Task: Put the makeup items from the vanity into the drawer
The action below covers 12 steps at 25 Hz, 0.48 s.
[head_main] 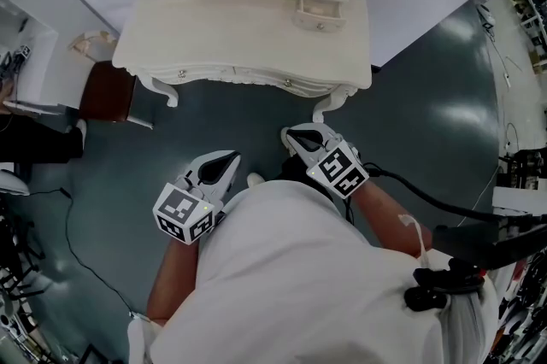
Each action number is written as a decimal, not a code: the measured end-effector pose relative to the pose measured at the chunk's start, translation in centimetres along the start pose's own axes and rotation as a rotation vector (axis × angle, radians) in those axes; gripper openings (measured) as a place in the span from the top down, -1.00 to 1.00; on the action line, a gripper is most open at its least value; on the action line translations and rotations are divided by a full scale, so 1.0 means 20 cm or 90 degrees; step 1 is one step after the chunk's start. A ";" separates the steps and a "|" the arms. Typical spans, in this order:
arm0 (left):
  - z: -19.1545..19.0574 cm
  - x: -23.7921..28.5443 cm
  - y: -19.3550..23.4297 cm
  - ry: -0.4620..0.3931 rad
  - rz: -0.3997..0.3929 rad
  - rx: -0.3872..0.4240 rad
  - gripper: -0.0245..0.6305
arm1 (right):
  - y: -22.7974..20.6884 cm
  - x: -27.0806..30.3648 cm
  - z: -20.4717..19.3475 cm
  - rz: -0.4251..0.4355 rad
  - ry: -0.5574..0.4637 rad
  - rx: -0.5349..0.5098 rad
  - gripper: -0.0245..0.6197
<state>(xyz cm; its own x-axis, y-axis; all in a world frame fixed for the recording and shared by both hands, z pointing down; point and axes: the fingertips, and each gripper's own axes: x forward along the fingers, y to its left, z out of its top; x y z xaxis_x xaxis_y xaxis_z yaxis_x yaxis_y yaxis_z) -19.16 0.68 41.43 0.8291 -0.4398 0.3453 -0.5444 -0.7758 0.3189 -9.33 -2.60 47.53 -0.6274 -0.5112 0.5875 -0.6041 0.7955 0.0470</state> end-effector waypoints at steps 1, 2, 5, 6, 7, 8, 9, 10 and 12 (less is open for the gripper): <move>0.00 0.00 0.00 0.000 0.000 0.000 0.92 | 0.00 0.00 0.00 0.000 0.000 0.000 0.92; -0.01 0.00 0.01 0.000 -0.001 -0.001 0.92 | 0.00 0.01 0.00 -0.001 0.000 0.000 0.92; -0.02 0.00 0.02 -0.002 0.001 -0.003 0.92 | 0.00 0.02 0.00 0.000 0.001 -0.006 0.92; -0.03 0.00 0.03 -0.002 0.003 -0.004 0.92 | 0.00 0.03 -0.01 0.001 0.002 -0.011 0.92; -0.03 0.00 0.03 -0.001 0.004 -0.005 0.92 | 0.00 0.03 -0.01 0.002 0.003 -0.015 0.92; -0.03 0.00 0.03 0.000 0.005 -0.005 0.92 | 0.00 0.03 -0.01 0.003 0.003 -0.019 0.92; -0.04 0.01 0.02 0.001 0.004 -0.006 0.92 | 0.00 0.03 -0.01 0.004 0.003 -0.020 0.92; -0.04 0.01 0.02 0.002 0.003 -0.007 0.92 | 0.00 0.02 -0.01 0.004 0.001 -0.019 0.92; -0.04 0.02 0.01 0.004 0.003 -0.007 0.92 | -0.01 0.01 -0.02 0.005 0.000 -0.014 0.92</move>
<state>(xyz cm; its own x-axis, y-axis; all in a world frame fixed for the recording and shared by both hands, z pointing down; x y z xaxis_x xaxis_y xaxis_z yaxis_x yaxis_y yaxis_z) -18.97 0.65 42.33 0.8258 -0.4402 0.3525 -0.5495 -0.7685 0.3277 -9.24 -2.71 48.02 -0.6317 -0.5053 0.5878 -0.5889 0.8060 0.0601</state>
